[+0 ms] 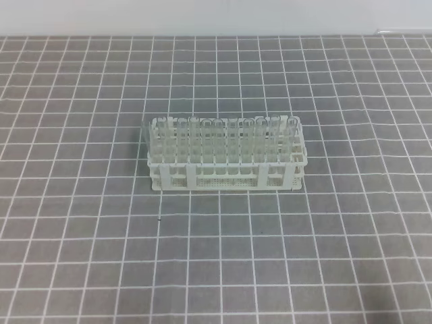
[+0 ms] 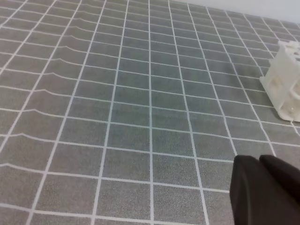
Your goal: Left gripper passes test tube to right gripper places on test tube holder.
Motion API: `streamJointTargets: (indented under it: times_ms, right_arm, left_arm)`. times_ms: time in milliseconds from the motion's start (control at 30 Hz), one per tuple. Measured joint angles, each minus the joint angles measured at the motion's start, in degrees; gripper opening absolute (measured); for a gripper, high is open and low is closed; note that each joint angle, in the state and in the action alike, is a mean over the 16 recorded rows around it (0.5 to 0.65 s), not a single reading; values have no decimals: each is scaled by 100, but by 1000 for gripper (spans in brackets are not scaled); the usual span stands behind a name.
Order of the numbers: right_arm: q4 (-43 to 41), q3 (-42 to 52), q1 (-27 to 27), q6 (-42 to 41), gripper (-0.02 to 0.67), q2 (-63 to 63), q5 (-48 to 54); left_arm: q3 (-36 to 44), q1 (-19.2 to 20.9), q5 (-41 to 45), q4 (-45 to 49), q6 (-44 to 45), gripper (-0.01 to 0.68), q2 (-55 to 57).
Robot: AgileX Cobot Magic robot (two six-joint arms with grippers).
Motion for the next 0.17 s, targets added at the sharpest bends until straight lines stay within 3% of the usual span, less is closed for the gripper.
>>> streamJointTargets:
  times_ms: [167]
  right_arm:
    - [0, 0, 0, 0, -13, 2, 0]
  left_arm:
    - [7, -2, -19, 2, -7, -2, -19]
